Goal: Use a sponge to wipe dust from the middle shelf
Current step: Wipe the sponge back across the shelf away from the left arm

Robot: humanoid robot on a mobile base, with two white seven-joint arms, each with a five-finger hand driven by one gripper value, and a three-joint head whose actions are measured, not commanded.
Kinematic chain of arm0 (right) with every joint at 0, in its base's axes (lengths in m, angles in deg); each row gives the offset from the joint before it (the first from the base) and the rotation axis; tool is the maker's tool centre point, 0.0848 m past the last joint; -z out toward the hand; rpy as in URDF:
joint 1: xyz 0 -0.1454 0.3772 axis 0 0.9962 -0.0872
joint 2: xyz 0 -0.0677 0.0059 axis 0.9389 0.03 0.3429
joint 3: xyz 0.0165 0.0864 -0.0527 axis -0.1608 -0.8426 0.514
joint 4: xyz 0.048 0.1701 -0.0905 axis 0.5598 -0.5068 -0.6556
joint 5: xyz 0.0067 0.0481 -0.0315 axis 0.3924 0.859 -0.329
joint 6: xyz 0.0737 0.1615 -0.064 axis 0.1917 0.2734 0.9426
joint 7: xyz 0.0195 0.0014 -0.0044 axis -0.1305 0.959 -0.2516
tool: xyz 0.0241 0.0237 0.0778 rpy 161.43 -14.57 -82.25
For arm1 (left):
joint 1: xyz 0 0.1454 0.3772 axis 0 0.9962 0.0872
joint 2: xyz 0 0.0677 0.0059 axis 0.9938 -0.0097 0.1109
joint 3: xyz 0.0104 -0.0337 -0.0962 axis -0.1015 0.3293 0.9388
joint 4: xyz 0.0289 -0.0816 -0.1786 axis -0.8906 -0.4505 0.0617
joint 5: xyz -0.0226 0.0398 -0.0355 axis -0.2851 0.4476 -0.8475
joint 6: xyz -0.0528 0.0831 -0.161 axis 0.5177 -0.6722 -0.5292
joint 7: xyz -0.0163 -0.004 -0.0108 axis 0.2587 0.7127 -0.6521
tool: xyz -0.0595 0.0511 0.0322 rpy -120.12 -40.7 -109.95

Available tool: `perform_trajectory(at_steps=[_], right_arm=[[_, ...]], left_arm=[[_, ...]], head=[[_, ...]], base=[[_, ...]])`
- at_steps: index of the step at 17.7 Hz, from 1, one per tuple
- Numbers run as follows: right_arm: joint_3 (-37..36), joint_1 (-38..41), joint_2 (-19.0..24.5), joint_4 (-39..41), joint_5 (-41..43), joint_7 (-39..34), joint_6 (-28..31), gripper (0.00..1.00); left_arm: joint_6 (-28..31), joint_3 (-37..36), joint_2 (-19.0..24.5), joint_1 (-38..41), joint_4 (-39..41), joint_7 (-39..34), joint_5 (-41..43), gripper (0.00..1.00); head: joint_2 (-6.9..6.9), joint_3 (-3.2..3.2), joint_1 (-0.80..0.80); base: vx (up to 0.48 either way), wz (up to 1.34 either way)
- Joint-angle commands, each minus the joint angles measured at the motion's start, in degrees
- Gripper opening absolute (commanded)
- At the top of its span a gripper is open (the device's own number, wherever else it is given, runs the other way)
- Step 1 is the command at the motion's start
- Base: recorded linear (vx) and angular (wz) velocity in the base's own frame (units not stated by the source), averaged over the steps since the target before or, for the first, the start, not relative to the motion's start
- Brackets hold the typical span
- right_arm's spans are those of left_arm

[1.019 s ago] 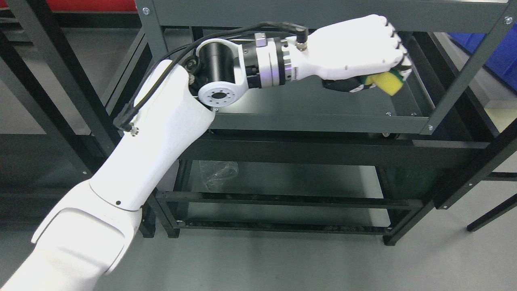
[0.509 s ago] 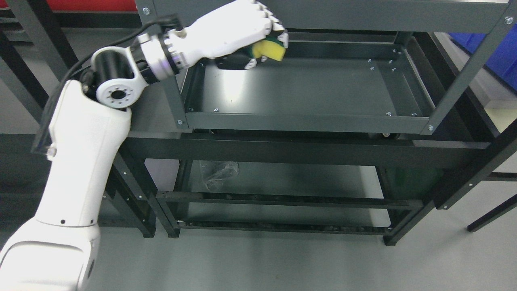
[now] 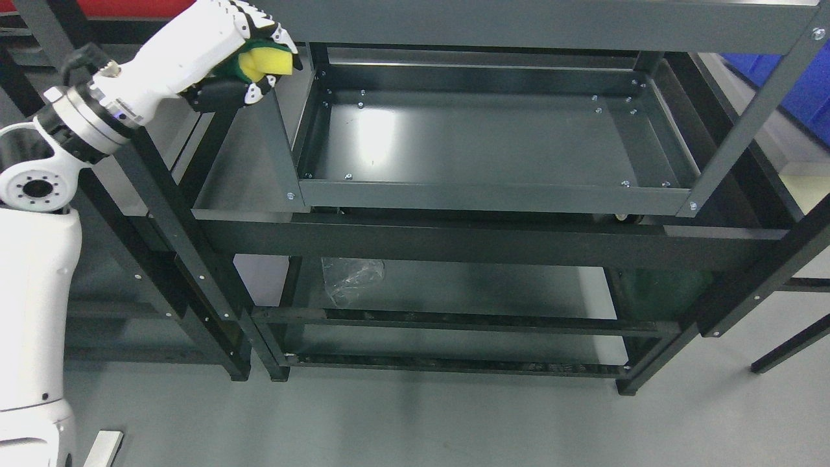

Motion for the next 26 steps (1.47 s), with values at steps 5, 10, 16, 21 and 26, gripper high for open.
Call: perform_trajectory(at_steps=[5, 10, 16, 21, 26], right_arm=[[-0.02, 0.00, -1.00, 1.00, 0.00, 0.03, 0.03, 1.00], [-0.02, 0.00, -1.00, 1.00, 0.00, 0.03, 0.03, 1.00], [-0.01, 0.00, -1.00, 1.00, 0.00, 0.03, 0.03, 1.00], [0.07, 0.00, -1.00, 1.00, 0.00, 0.03, 0.03, 1.00], [-0.02, 0.00, -1.00, 1.00, 0.00, 0.03, 0.03, 1.00]], left_arm=[[-0.04, -6.99, -20.23, -4.09, 0.60, 5.67, 7.37, 0.00], [-0.04, -21.92, -20.23, -4.71, 0.60, -7.15, 10.22, 0.00], [8.29, -44.05, -20.23, -7.34, 0.33, -23.33, 9.26, 0.00], [21.14, -56.12, -20.23, -8.05, 0.33, -29.40, 3.11, 0.00], [22.11, -55.88, -20.23, -3.78, -0.63, -30.55, -7.85, 0.01]], head=[[0.00, 0.00, 0.00], [0.00, 0.00, 0.00], [0.00, 0.00, 0.00], [0.00, 0.00, 0.00], [0.00, 0.00, 0.00]], base=[[0.000, 0.00], [0.000, 0.00], [0.000, 0.00], [0.000, 0.00], [0.000, 0.00]])
